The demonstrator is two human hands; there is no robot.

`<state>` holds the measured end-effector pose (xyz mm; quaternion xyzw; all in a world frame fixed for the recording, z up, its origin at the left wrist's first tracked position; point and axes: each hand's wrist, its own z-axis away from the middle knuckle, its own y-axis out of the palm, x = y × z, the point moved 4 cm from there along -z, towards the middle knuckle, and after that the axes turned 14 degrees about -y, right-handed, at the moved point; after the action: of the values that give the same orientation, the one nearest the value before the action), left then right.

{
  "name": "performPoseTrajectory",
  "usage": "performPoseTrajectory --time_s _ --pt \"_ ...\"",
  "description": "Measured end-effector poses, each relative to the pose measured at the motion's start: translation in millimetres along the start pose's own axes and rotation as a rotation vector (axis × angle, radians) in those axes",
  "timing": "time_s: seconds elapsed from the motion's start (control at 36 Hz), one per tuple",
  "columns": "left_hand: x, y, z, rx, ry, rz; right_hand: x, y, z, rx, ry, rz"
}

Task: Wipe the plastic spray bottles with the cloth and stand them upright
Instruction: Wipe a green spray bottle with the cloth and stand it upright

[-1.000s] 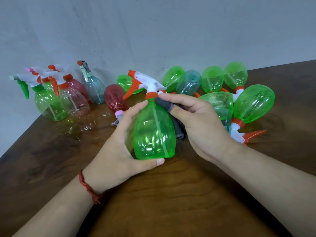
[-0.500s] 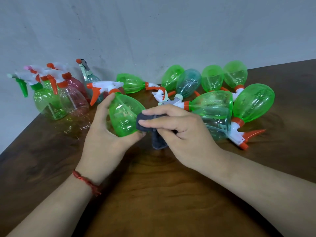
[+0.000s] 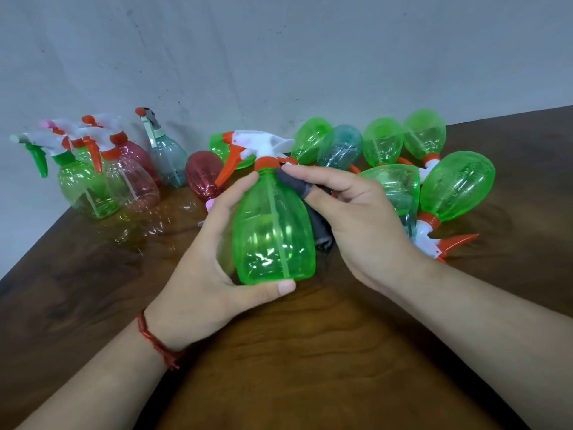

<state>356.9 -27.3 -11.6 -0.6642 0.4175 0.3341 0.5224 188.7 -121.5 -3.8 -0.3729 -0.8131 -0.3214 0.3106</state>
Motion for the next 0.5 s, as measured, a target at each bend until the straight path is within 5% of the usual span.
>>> performPoseTrajectory --time_s 0.31,0.5 --pt "4 -2 -2 -0.156 0.052 -0.165 -1 -1 2 0.1 -0.184 0.351" --pt "21 -28 -13 -0.361 -0.039 -0.087 5 12 17 0.319 -0.324 0.594"
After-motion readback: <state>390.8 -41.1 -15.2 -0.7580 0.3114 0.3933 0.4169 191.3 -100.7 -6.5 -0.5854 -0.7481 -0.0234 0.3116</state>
